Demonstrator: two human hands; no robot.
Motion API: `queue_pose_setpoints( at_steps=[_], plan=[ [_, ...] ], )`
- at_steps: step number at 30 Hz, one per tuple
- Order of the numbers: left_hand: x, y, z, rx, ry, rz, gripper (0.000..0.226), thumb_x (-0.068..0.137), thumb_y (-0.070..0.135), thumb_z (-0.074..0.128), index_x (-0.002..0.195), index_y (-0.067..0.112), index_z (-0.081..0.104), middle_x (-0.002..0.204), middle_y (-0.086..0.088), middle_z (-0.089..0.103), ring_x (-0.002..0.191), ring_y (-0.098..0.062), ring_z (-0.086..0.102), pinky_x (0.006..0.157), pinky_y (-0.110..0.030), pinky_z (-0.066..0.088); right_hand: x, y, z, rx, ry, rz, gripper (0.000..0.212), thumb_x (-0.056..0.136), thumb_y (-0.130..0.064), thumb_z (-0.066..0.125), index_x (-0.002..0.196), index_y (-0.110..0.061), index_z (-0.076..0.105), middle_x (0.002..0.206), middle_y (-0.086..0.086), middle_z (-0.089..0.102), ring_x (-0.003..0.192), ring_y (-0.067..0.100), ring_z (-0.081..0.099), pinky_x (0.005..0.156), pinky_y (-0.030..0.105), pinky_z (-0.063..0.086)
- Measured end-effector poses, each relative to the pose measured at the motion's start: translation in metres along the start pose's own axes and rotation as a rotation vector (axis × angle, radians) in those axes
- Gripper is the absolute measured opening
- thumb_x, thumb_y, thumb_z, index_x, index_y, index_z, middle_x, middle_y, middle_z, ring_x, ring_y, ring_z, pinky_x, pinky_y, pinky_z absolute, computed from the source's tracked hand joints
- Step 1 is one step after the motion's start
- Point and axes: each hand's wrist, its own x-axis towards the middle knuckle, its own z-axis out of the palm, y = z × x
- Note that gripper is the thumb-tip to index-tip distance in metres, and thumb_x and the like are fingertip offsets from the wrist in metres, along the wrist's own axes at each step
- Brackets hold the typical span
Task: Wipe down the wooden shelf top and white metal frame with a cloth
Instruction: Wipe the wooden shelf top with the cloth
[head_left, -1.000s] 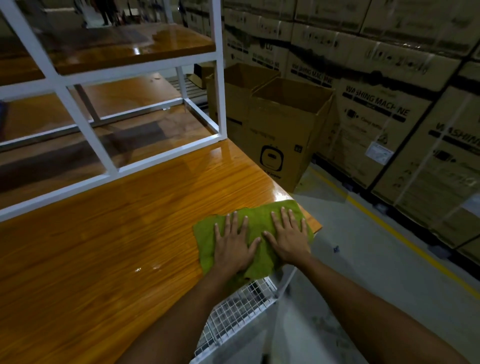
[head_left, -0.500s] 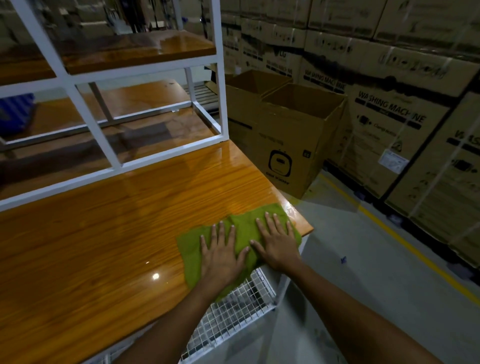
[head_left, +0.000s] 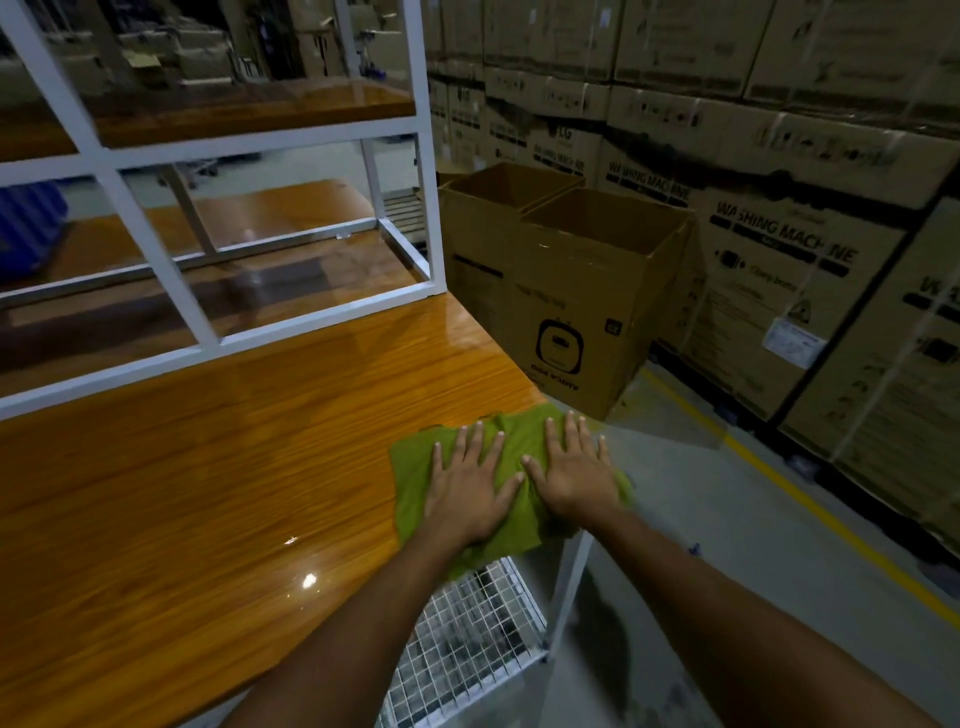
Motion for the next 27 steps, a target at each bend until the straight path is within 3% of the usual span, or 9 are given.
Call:
queue_pose_setpoints(
  at_steps=[8,15,20,27],
  plan=[
    [-0.004,-0.044,-0.004,-0.031,0.010,-0.100,0.076,0.094,0.071,0.012,0.157,0.032,0.002,0.166,-0.002,-0.007,0.152,-0.022,-0.009,0.120,-0.055,-0.002,0.021,-0.037,0.005,-0.064,0.007,-0.105,0.083,0.094,-0.070,0.006,0.158,-0.019,0.000,0.164,0.015,-0.006,0.152,0.030,-0.009,0.121,0.053,-0.003],
    [-0.044,-0.051,-0.001,0.003,0.012,-0.175,0.096,0.075,0.080,-0.015,0.157,0.032,-0.002,0.165,-0.003,-0.011,0.151,-0.022,-0.012,0.120,-0.056,-0.003,-0.007,-0.047,0.007,-0.051,-0.024,-0.256,0.100,0.076,-0.077,-0.017,0.158,-0.022,-0.002,0.164,0.012,-0.011,0.151,0.027,-0.013,0.121,0.051,-0.005],
    [-0.063,-0.029,-0.001,0.033,0.015,-0.202,0.092,0.080,0.078,-0.010,0.157,0.029,-0.002,0.164,-0.006,-0.010,0.151,-0.025,-0.011,0.119,-0.057,-0.004,-0.025,-0.026,0.009,-0.019,-0.017,-0.313,0.097,0.075,-0.080,-0.014,0.158,-0.030,0.000,0.165,0.006,-0.009,0.151,0.021,-0.014,0.121,0.049,-0.008],
    [-0.026,-0.030,-0.004,0.002,-0.003,-0.154,0.085,0.086,0.078,0.003,0.157,0.032,-0.001,0.165,-0.003,-0.011,0.151,-0.022,-0.012,0.119,-0.056,-0.004,0.004,-0.020,0.005,-0.065,0.005,-0.165,0.087,0.086,-0.078,0.000,0.158,-0.029,-0.003,0.165,0.008,-0.008,0.152,0.025,-0.009,0.121,0.051,-0.005]
  ],
)
